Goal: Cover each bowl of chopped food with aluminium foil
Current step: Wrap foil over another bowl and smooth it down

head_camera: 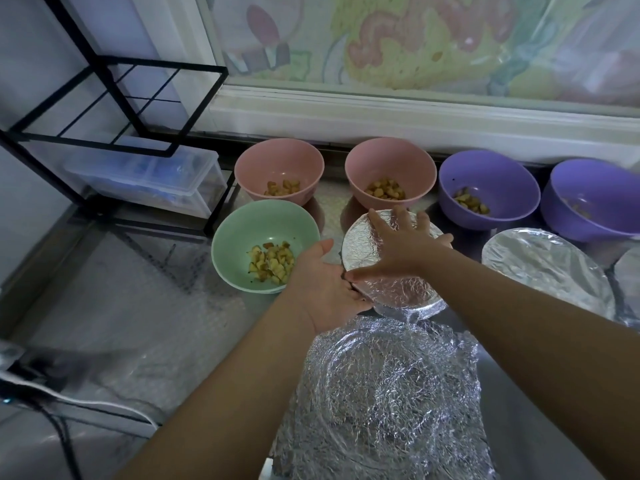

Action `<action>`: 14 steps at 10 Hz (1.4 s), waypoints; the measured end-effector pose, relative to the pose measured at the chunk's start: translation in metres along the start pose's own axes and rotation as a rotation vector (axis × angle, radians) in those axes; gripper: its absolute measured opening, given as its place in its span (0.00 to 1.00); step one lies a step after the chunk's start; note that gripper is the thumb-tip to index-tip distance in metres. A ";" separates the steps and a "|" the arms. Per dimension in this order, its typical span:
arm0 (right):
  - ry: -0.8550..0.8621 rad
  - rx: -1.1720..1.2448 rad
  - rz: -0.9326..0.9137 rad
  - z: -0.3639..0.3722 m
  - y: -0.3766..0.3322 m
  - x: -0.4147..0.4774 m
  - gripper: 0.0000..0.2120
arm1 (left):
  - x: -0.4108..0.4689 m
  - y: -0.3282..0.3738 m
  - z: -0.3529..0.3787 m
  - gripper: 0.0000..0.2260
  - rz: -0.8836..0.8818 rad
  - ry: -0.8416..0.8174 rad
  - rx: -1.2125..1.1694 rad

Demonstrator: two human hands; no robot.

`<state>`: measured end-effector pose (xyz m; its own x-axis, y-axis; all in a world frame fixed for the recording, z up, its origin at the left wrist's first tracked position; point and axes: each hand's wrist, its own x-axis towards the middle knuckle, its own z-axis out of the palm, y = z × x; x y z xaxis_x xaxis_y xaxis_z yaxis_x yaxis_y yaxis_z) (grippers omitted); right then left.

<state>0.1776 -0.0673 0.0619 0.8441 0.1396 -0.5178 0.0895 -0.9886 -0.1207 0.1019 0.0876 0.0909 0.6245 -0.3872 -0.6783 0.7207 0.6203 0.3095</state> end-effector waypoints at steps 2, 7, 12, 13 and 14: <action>0.025 0.011 -0.005 0.004 0.002 0.001 0.65 | 0.011 0.007 0.004 0.26 0.026 0.029 0.088; 0.036 -0.010 -0.005 0.006 0.000 -0.002 0.65 | 0.027 0.008 -0.016 0.34 -0.160 0.076 0.252; 0.030 -0.018 -0.005 0.007 0.001 -0.001 0.65 | 0.024 0.003 -0.005 0.23 0.117 0.128 0.304; 0.041 -0.017 -0.003 0.009 0.000 -0.001 0.65 | 0.034 -0.005 -0.002 0.18 0.242 0.067 0.214; 0.044 -0.023 -0.002 0.009 0.000 -0.001 0.65 | 0.036 -0.010 -0.002 0.21 0.248 0.081 0.217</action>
<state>0.1723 -0.0666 0.0551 0.8661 0.1397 -0.4799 0.1030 -0.9894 -0.1021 0.1165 0.0689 0.0623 0.7691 -0.1817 -0.6128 0.6026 0.5256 0.6005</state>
